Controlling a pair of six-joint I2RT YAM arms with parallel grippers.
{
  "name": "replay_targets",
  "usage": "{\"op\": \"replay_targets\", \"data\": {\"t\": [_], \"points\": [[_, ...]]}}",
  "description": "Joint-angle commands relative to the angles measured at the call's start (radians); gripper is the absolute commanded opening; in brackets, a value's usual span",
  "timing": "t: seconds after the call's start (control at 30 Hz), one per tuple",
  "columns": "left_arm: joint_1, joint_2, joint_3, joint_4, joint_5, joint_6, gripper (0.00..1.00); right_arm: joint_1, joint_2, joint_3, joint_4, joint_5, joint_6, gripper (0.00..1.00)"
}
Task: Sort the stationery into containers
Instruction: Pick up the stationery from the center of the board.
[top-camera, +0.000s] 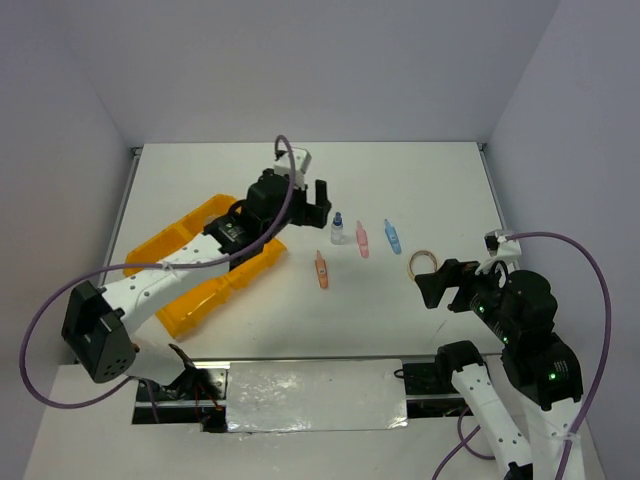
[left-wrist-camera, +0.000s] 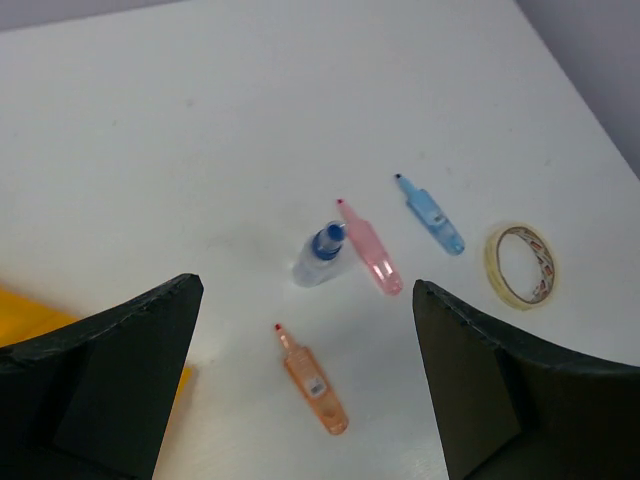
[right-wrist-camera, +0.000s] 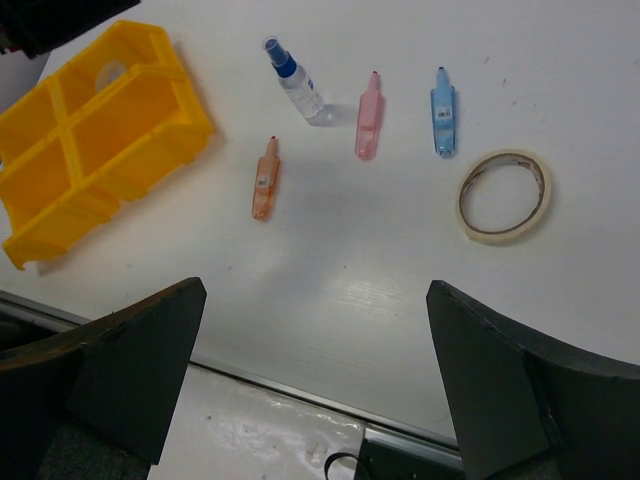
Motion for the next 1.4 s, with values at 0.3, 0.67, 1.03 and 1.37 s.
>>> {"op": "replay_targets", "data": {"t": [0.3, 0.67, 1.03, 1.37], "points": [[-0.143, 0.443, 0.22, 0.278, -0.089, 0.104, 0.78, 0.007, -0.018, -0.011, 0.038, -0.017, -0.019, 1.0], [-0.143, 0.505, 0.188, 0.285, -0.18, 0.071, 0.73, 0.007, -0.007, -0.02, 0.053, -0.046, -0.025, 1.0], [-0.142, 0.533, 0.191, 0.298, -0.218, 0.101, 0.79, 0.007, 0.008, -0.028, 0.063, -0.044, -0.025, 1.0], [-0.114, 0.539, 0.112, 0.337, -0.179, 0.075, 0.68, 0.007, 0.019, -0.041, 0.075, -0.052, -0.02, 1.0]]}}
